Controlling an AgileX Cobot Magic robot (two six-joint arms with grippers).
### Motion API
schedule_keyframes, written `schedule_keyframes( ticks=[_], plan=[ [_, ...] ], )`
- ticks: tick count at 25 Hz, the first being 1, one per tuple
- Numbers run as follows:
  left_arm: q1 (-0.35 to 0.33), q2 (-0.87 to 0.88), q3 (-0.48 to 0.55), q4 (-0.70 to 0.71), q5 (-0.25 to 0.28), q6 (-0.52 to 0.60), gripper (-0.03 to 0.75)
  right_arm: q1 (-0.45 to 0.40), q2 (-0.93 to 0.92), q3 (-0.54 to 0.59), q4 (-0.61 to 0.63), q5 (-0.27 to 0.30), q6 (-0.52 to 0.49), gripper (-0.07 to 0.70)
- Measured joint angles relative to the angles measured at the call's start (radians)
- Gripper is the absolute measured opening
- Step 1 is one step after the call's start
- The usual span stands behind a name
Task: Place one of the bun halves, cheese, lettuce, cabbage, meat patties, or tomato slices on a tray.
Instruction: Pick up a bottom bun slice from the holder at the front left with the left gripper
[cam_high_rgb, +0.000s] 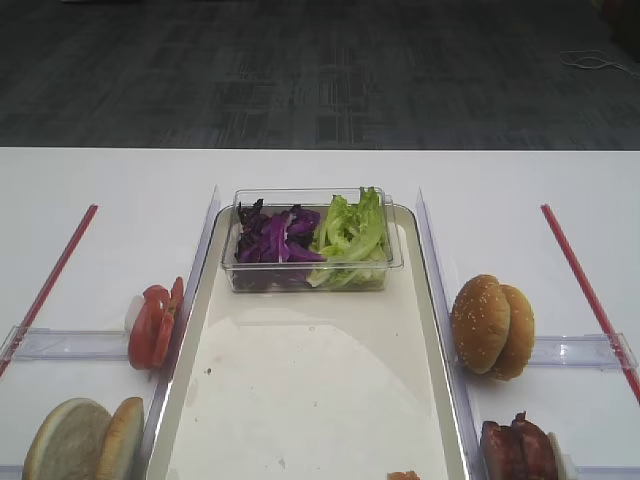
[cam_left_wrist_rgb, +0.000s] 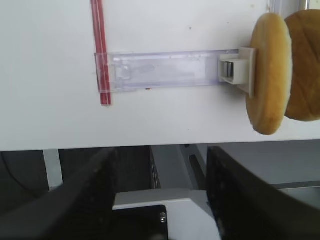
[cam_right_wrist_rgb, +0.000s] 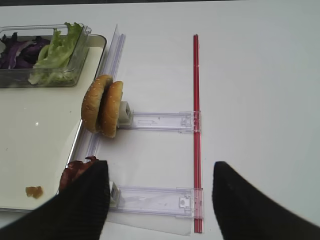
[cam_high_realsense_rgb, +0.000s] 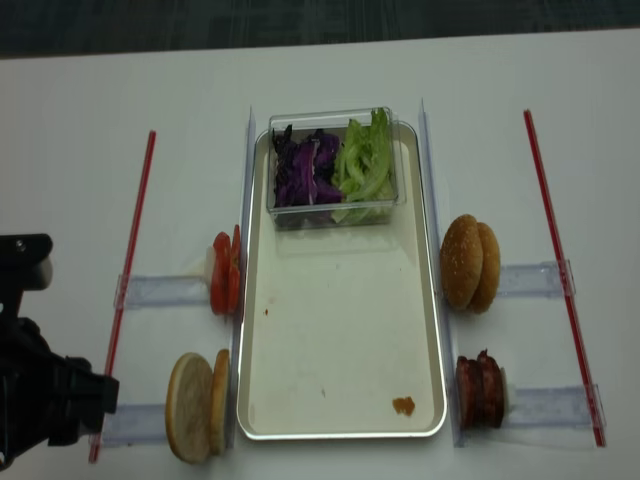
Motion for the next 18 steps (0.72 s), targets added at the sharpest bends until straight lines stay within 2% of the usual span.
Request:
schedule_keyframes(
  ticks=[18],
  plan=[
    [0.0,0.016,0.0,-0.101,-0.002,0.0,0.41,0.0,0.0,0.0,0.0,0.0,0.0,0.454]
  ],
)
